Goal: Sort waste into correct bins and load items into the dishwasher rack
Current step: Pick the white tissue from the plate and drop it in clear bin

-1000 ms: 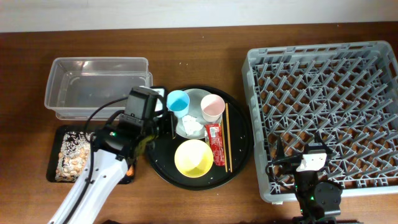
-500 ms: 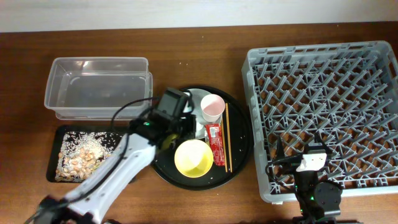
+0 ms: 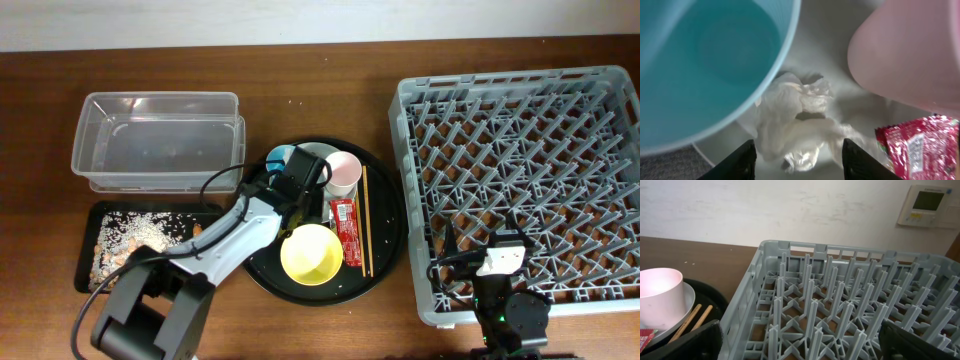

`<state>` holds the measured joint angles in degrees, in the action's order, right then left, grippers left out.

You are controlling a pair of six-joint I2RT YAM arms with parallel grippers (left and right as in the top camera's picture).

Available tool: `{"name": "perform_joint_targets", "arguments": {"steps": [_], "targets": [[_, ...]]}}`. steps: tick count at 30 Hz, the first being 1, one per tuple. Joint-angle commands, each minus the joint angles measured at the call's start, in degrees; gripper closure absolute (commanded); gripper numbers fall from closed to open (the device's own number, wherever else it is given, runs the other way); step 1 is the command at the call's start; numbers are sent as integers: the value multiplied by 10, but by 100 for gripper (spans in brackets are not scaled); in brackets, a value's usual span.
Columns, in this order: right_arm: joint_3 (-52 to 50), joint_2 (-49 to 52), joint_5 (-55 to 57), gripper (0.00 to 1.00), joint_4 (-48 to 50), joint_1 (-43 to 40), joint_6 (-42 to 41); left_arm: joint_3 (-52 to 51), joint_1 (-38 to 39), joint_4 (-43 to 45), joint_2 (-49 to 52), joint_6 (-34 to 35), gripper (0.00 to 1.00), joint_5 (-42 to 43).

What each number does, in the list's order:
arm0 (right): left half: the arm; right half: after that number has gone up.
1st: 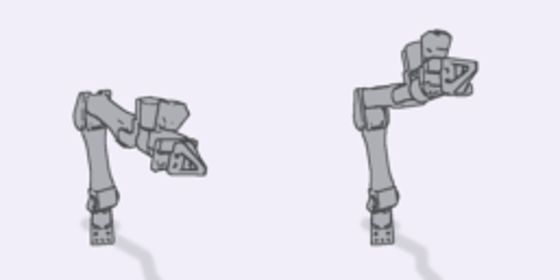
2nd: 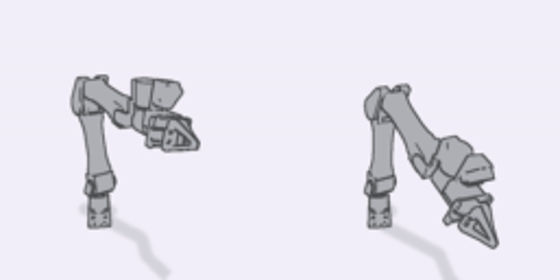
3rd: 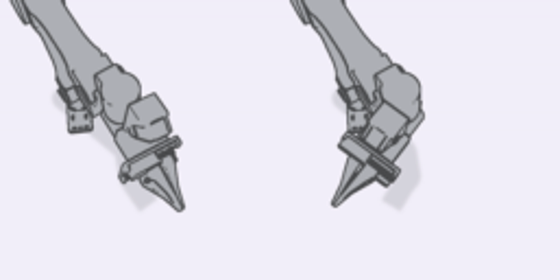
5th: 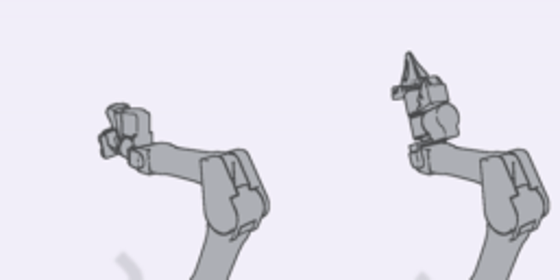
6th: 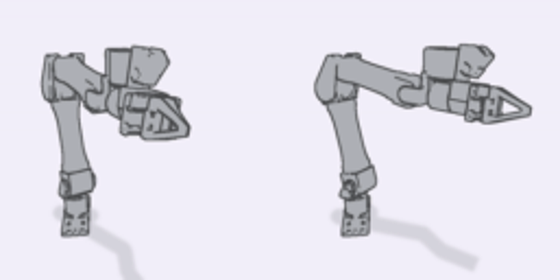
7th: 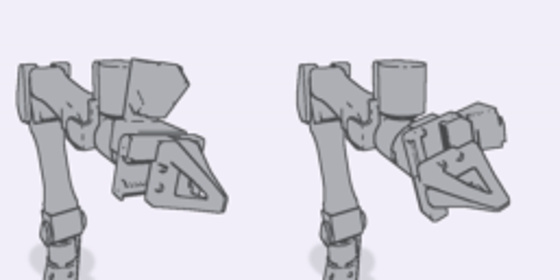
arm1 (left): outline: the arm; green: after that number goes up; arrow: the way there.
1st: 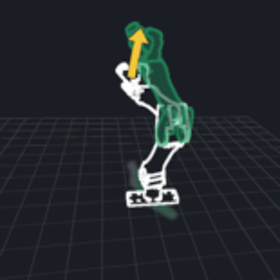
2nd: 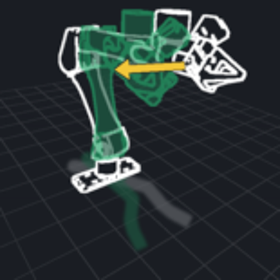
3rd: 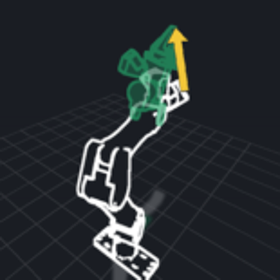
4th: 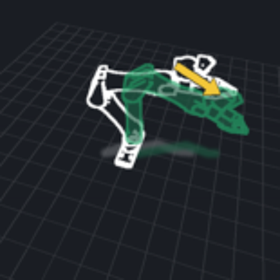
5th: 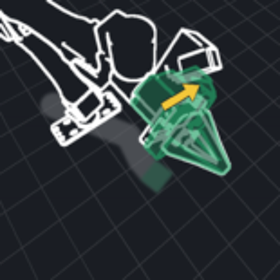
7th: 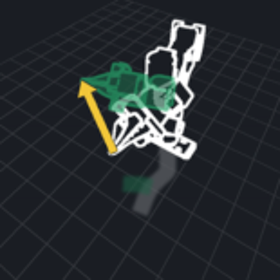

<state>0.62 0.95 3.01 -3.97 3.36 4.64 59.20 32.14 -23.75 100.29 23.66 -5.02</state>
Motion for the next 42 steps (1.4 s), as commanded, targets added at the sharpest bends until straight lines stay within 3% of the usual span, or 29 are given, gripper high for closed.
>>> {"name": "perform_joint_targets", "arguments": {"steps": [1, 3, 4, 9, 14, 19, 21, 27, 32, 35, 36, 37, 42], "targets": [[-3, -2, 5, 2, -4, -4, -4, -3, 1, 6, 24, 6, 62, -10], [-3, -2, 5, 2, -4, -4, -4, -3, 1, 8, 23, 6, 83, -10], [-3, -2, 5, 2, -4, -4, -4, -3, 1, 8, 23, 6, 100, -10], [-3, -2, 5, 2, -4, -4, -4, -2, 1, -17, -22, 5, 100, -10], [-3, -2, 5, 2, -4, -4, -4, -2, 1, -103, -194, 5, 100, -18], [-3, -2, 5, 2, -4, -4, -4, -2, -18, -108, -282, 5, 100, -208], [-3, -2, 5, 2, -4, -4, -4, -2, -65, -93, -279, 5, 100, -256], [-3, -2, 5, 2, -4, -4, -4, -2, -221, -20, -212, 5, 100, -242], [-3, -2, 5, 2, -4, -4, -4, -2, -289, 80, -65, 5, 100, -230], [-3, -2, 5, 2, -4, -4, -4, -2, -302, 96, -41, 5, 100, -228], [-3, -2, 5, 2, -4, -4, -4, -2, -302, 100, -41, 5, 98, -229], [-3, -2, 5, 2, -4, -4, -4, -2, -302, 106, -41, 5, 36, -228], [-3, -2, 5, 2, -4, -4, -4, 4, -302, 113, -65, -21, 17, -195]]}}
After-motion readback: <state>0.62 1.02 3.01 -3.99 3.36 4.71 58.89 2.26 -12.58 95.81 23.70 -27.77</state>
